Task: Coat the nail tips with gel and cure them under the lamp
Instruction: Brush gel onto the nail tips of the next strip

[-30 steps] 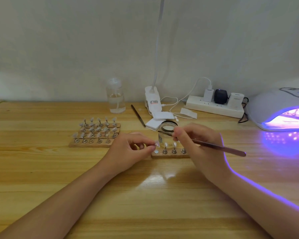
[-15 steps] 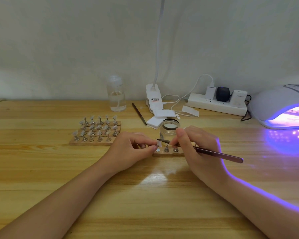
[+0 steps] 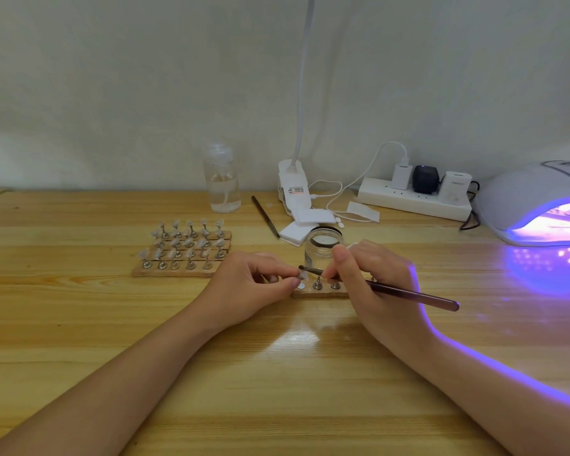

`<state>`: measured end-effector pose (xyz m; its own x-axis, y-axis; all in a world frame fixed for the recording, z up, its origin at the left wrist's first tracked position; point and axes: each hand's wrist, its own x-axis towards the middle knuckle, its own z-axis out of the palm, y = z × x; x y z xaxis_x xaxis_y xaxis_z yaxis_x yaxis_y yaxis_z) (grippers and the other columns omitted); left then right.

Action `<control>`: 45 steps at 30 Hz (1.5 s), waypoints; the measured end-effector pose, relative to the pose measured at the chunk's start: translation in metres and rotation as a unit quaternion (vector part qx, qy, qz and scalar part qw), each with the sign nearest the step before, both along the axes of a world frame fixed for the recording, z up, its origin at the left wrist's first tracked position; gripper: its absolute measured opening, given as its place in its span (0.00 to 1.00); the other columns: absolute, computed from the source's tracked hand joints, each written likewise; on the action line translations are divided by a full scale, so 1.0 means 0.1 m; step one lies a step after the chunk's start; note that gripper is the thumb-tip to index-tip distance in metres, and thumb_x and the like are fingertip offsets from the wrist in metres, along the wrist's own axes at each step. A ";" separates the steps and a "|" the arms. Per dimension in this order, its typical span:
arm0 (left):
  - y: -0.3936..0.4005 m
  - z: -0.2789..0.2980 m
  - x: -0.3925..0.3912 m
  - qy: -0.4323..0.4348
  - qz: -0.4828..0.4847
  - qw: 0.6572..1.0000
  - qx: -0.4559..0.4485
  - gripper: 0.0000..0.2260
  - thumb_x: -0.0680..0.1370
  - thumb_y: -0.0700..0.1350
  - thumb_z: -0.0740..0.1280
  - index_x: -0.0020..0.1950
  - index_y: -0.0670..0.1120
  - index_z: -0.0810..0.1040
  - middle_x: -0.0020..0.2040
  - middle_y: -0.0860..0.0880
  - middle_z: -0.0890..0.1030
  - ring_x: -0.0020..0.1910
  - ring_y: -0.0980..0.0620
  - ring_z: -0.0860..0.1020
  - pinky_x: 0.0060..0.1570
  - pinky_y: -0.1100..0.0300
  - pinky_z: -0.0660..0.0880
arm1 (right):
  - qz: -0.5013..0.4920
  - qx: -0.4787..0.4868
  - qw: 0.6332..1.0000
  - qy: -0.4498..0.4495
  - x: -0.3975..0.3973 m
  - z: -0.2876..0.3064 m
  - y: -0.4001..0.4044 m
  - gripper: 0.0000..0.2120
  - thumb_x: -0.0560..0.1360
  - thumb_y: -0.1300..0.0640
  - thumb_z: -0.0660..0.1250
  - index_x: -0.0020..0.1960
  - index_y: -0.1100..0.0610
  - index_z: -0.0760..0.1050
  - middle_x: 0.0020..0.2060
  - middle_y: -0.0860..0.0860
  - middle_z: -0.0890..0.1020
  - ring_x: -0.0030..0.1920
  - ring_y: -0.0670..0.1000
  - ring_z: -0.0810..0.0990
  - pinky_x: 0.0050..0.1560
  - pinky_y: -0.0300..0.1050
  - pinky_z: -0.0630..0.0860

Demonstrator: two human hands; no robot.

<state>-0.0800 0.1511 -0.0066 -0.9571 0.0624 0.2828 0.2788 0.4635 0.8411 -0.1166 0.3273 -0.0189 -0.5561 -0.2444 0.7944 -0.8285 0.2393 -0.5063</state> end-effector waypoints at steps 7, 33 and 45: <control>-0.01 0.00 0.00 -0.002 0.004 1.000 0.003 0.10 0.70 0.36 0.71 0.43 0.51 0.83 0.36 0.52 0.81 0.33 0.62 0.73 0.35 0.70 0.69 | 0.001 -0.010 1.000 0.001 0.03 0.02 0.00 0.19 0.76 0.54 0.58 0.31 0.59 0.78 0.26 0.47 0.77 0.30 0.44 0.75 0.34 0.44 0.72; 0.00 0.01 0.01 -0.007 0.004 1.000 0.005 0.08 0.70 0.36 0.71 0.46 0.47 0.83 0.36 0.48 0.81 0.32 0.63 0.73 0.34 0.72 0.67 | -0.006 -0.026 0.999 -0.044 0.02 -0.01 -0.04 0.19 0.76 0.49 0.58 0.33 0.54 0.79 0.28 0.44 0.79 0.34 0.42 0.76 0.39 0.37 0.71; 0.00 -0.02 -0.02 -0.010 0.009 0.999 0.030 0.09 0.70 0.35 0.71 0.43 0.49 0.83 0.34 0.53 0.80 0.32 0.64 0.74 0.34 0.73 0.67 | 0.002 -0.051 0.997 -0.063 0.07 0.01 0.01 0.22 0.76 0.49 0.56 0.28 0.57 0.78 0.24 0.46 0.77 0.30 0.47 0.75 0.36 0.47 0.72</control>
